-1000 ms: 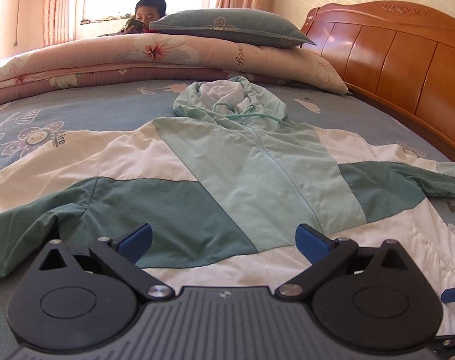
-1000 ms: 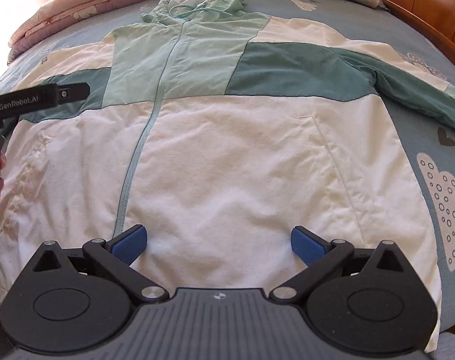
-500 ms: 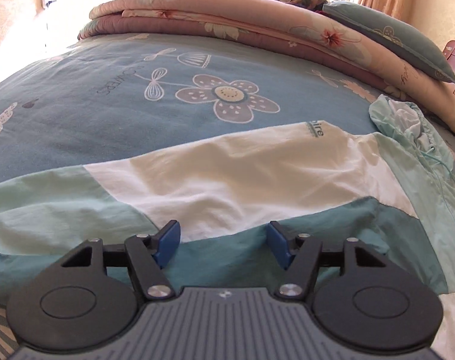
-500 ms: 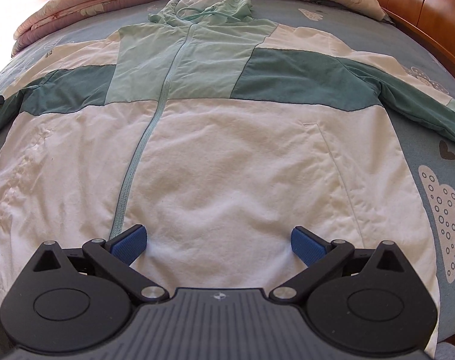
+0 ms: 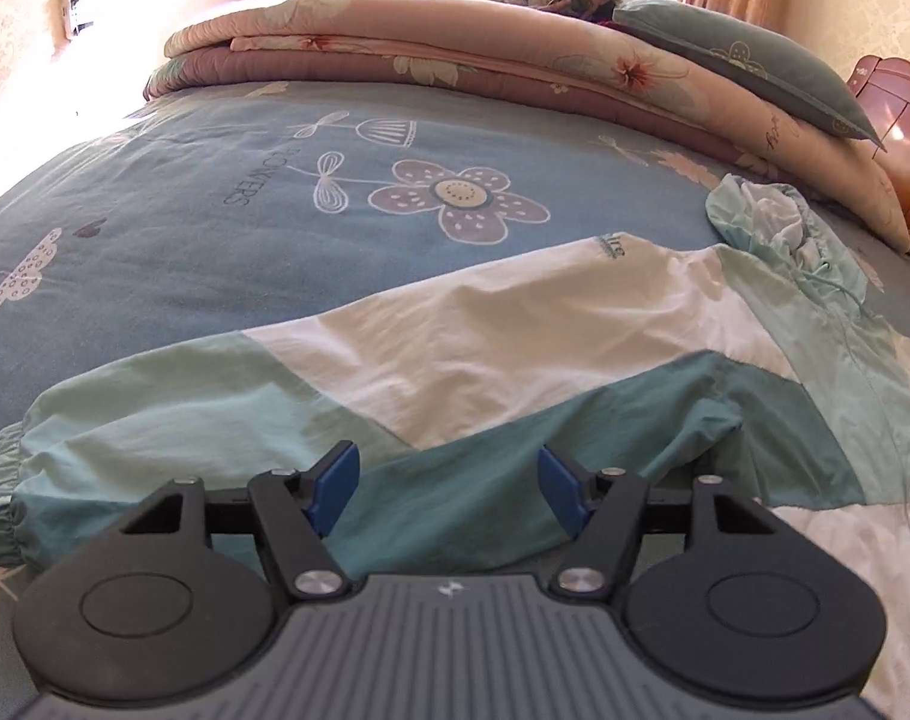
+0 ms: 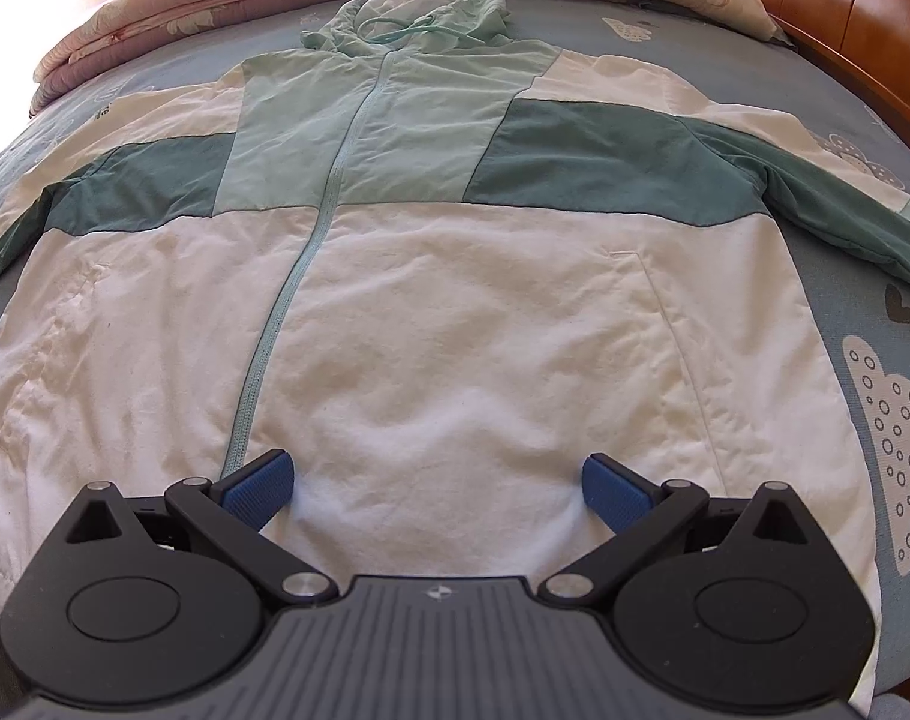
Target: Fold clothes
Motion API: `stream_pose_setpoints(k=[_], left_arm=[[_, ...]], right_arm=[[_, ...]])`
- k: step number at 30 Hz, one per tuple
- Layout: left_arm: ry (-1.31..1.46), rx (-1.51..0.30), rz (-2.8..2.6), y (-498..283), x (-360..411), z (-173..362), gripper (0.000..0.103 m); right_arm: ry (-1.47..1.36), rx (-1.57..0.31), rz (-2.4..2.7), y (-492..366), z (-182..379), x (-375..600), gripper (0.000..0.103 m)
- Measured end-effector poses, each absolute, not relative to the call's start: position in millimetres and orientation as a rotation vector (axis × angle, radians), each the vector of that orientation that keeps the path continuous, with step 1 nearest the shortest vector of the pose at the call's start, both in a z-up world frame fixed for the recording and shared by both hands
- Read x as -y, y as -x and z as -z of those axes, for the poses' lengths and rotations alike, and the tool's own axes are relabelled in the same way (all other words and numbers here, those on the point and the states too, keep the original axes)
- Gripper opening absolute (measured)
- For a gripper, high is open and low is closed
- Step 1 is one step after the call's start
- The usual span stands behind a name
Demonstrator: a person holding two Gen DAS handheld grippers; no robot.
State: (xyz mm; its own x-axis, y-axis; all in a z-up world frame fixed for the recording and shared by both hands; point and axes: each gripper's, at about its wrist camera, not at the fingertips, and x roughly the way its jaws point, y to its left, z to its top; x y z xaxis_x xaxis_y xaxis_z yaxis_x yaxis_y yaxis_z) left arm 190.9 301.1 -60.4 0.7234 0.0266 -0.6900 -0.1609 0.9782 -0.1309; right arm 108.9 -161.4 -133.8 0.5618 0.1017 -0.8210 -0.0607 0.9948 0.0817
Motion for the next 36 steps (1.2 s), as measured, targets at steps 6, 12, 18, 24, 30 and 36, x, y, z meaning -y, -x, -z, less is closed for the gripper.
stream_pose_setpoints(k=[6,12,18,24,30,36], left_arm=[[0.308,-0.699,0.135,-280,-266,42,0.073],[0.138,-0.667,0.106,-356,-252,48,0.071],[0.059,-0.811,0.202,-410,-250,82,0.068],[-0.058,-0.942,0.216,-436,-239,126,0.062],[-0.165,-0.82,0.158,-435,-229,131,0.073],[-0.058,-0.737,0.216,-385,-239,80,0.067]], right_arm=[[-0.101,-0.844,-0.117,-113,102,170,0.103],[-0.116,-0.81,-0.167,-128,101,172,0.103],[-0.178,-0.841,-0.189,-142,124,176,0.103],[-0.164,-0.857,-0.189,-158,134,178,0.103],[-0.086,-0.832,-0.194,-163,140,169,0.103],[-0.086,-0.818,-0.206,-163,141,171,0.103]])
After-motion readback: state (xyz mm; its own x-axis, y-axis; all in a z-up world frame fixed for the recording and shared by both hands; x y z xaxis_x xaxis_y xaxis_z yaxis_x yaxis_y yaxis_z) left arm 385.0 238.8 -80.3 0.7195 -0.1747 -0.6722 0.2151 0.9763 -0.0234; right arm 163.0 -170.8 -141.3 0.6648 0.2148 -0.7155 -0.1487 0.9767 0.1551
